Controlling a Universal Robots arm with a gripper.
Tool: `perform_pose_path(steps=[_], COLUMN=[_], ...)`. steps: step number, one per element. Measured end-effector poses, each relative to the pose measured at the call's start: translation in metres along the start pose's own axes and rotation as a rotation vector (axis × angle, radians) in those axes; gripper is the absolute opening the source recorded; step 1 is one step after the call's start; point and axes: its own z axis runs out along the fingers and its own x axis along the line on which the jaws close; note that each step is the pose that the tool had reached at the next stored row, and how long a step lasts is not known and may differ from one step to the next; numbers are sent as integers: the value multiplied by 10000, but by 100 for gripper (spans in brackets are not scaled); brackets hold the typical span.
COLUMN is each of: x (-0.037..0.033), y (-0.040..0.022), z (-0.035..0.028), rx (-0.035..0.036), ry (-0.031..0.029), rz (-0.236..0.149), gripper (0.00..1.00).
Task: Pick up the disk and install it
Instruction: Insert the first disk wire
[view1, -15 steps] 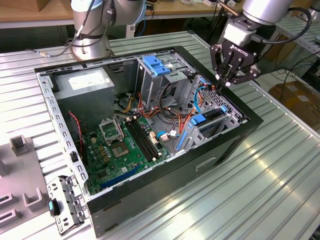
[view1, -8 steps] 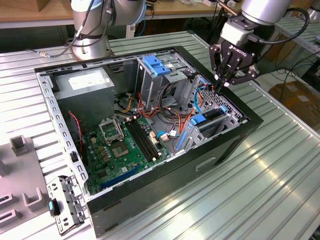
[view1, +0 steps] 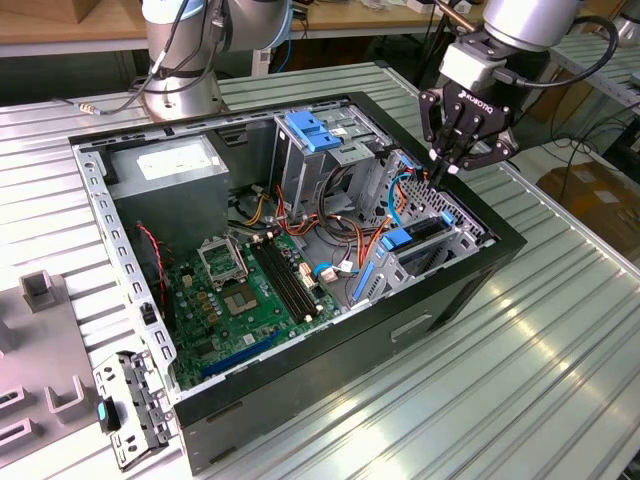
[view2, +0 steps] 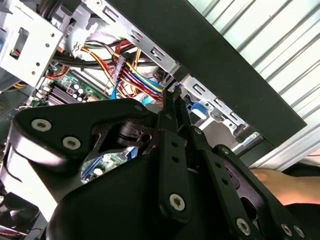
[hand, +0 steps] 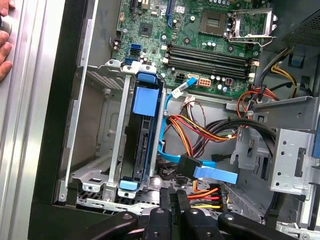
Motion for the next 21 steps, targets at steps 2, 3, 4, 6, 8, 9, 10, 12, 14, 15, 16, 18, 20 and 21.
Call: perform_pose_path(steps=[2,3,4,6,8,9,10,12,14,15,16,18,20,21], x=[41,51,53,53,46,44,43,42,42,42,42,42,42,42], y=[7,9,10,14,58,75,85,85,85,85,85,85,85,85], z=[2,2,4,7,9,10,12,15,22,23,25,26,26,26], rx=[0,0,-1,-4,-5,-5,-5,-10,-21,-26,-29,-30,-30,-30], ry=[-2,-1,-4,-4,-6,-6,-7,-7,-14,-15,-18,-18,-18,-18], rz=[4,19,70,223,239,239,251,468,857,986,1114,1120,1121,1121], gripper=[16,16,16,16,16,16,16,16,16,16,16,16,16,16])
